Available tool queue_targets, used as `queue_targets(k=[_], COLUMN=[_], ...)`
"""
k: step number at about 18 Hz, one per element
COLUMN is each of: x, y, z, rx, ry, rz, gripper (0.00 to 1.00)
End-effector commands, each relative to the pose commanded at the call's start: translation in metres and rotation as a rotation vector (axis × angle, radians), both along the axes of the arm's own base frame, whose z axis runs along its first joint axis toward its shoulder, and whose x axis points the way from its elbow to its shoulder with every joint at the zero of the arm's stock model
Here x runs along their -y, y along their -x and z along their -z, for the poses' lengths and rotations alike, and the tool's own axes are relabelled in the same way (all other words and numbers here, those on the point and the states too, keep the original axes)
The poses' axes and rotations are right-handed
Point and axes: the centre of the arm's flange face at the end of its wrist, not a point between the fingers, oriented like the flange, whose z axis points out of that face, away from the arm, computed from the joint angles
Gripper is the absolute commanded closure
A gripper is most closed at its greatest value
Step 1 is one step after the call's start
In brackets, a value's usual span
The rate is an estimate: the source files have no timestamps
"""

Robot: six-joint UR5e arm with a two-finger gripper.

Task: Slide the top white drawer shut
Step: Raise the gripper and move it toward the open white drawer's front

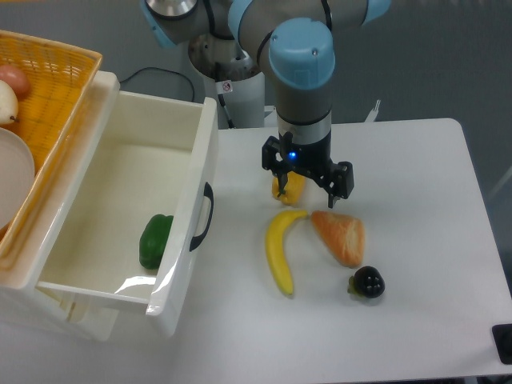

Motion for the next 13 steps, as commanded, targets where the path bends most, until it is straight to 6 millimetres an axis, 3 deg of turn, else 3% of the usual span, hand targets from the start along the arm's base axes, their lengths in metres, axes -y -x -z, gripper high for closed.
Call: queue_targets(k=[4,8,13], x=[-0.003,0.0,0.0], y=[0.007,0.014,0.018], z=[0.005,0.026,0.036], rx=[-0.002,0.029,0.045], ry=[0.016,0.04,0.049], rz=[-0.002,-0.027,-0.046], gripper=[0.0,0.0,0.0])
